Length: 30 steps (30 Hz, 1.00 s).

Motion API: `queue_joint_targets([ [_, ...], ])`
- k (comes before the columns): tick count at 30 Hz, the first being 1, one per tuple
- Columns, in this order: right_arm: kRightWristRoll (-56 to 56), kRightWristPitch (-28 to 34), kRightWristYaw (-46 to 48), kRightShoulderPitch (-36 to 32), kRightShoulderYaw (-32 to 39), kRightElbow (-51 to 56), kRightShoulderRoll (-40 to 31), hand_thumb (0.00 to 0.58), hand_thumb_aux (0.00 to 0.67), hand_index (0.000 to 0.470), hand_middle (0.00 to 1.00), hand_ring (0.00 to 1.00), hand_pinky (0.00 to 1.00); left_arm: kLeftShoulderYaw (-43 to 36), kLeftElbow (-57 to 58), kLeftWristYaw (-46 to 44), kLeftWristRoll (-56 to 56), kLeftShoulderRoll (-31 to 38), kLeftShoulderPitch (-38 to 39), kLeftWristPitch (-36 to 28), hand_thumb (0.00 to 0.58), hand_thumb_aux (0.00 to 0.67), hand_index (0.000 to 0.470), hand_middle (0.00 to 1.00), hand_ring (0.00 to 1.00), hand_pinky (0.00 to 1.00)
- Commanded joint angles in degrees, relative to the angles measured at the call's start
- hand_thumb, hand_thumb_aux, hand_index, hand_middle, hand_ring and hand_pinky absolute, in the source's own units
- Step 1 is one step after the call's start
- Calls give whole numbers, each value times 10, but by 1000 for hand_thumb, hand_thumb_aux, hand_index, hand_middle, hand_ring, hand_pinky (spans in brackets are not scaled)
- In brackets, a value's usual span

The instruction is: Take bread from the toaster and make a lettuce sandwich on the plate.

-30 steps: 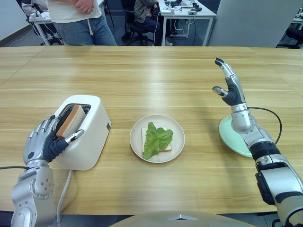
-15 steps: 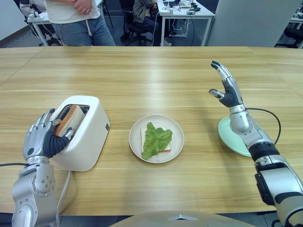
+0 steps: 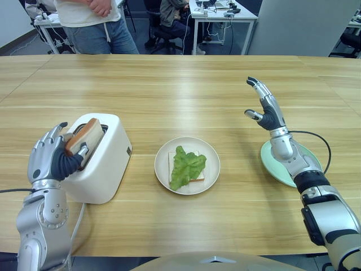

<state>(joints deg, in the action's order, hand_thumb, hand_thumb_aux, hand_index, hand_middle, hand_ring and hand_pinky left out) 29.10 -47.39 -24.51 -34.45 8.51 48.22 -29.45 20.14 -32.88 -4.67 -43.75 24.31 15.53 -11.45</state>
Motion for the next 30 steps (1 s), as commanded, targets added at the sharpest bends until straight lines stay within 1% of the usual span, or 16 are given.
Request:
queue_joint_targets([
  [1, 4, 7, 3, 5, 3, 8, 1, 0, 0, 0, 0, 0, 0, 13, -25, -6, 11, 10, -15, 1, 580, 670, 460, 1000, 1000, 1000],
  [11, 8, 7, 2, 4, 7, 19, 7, 0, 0, 0, 0, 0, 0, 60, -53, -13, 11, 60, -82, -3, 580, 670, 460, 1000, 1000, 1000],
  [16, 11, 7, 1, 0, 8, 26, 12, 0, 0, 0, 0, 0, 0, 66, -44, -14, 11, 89, -113, 5, 580, 670, 460, 1000, 1000, 1000],
  [18, 9, 7, 0, -3, 5, 29, 10, 0, 0, 0, 0, 0, 0, 65, -48, -19, 11, 108, -141, 8, 580, 670, 460, 1000, 1000, 1000],
  [20, 6, 7, 0, -7, 2, 34, 9, 0, 0, 0, 0, 0, 0, 43, -45, -28, 17, 125, -182, 16, 580, 670, 460, 1000, 1000, 1000],
  [23, 5, 7, -4, -12, -1, 40, 9, 0, 0, 0, 0, 0, 0, 2, -24, -37, 28, 131, -227, 30, 580, 670, 460, 1000, 1000, 1000],
  [27, -1, 8, -9, -17, -5, 46, 11, 0, 0, 0, 0, 0, 0, -108, 50, -103, 142, 92, -315, 63, 580, 670, 460, 1000, 1000, 1000],
  [30, -5, 8, -11, -19, -6, 49, 12, 0, 0, 0, 0, 0, 0, -156, 126, -154, 215, 70, -364, 85, 580, 670, 460, 1000, 1000, 1000],
])
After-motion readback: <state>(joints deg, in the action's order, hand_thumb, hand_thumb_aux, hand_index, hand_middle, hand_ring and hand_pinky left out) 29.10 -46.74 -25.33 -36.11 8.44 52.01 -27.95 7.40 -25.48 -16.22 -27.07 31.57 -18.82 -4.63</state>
